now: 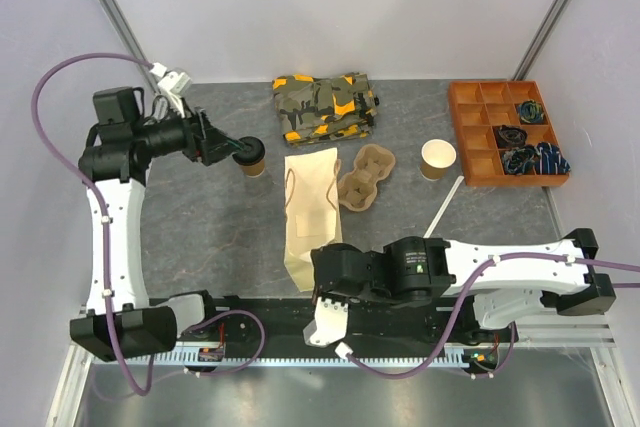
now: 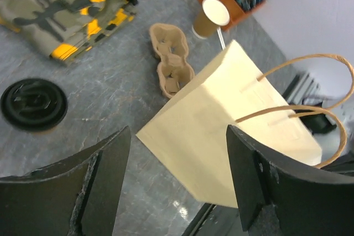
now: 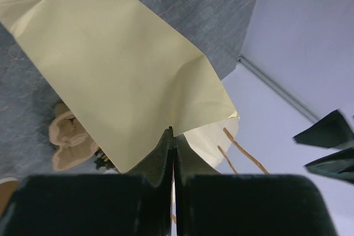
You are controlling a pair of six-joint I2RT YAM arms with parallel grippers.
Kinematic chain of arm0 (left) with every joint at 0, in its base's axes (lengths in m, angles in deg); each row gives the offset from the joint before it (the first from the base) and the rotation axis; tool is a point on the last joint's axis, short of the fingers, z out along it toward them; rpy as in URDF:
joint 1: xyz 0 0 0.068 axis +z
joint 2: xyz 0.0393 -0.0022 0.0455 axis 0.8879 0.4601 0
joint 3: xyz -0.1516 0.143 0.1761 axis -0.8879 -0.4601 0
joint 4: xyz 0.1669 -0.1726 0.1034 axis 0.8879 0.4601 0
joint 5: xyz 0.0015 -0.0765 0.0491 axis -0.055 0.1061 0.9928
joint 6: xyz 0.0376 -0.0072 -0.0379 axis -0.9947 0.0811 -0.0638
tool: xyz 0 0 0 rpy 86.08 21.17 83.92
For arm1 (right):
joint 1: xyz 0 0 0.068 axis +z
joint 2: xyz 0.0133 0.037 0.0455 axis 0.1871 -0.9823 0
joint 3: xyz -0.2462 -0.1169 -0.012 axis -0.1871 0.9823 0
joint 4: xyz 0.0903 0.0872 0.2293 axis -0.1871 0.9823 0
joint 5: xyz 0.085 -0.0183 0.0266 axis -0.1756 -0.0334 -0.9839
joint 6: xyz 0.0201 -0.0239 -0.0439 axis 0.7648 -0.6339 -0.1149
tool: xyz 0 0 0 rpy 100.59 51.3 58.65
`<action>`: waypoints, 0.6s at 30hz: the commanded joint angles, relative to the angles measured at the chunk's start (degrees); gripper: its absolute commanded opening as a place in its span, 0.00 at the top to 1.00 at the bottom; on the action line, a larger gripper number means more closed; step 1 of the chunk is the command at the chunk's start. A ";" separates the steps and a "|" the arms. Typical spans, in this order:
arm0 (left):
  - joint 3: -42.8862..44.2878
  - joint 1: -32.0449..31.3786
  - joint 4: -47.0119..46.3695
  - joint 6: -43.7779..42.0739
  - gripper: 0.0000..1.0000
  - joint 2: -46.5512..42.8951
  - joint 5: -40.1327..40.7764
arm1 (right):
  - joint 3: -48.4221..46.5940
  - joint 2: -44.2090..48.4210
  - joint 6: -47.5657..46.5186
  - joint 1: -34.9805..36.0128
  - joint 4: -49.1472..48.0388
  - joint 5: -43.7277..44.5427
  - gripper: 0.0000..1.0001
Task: Pack the takeout coffee
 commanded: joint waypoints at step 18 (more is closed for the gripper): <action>14.30 -19.65 6.88 -17.26 0.30 13.98 7.03 | 3.57 6.94 -18.88 0.33 -2.88 -8.65 1.00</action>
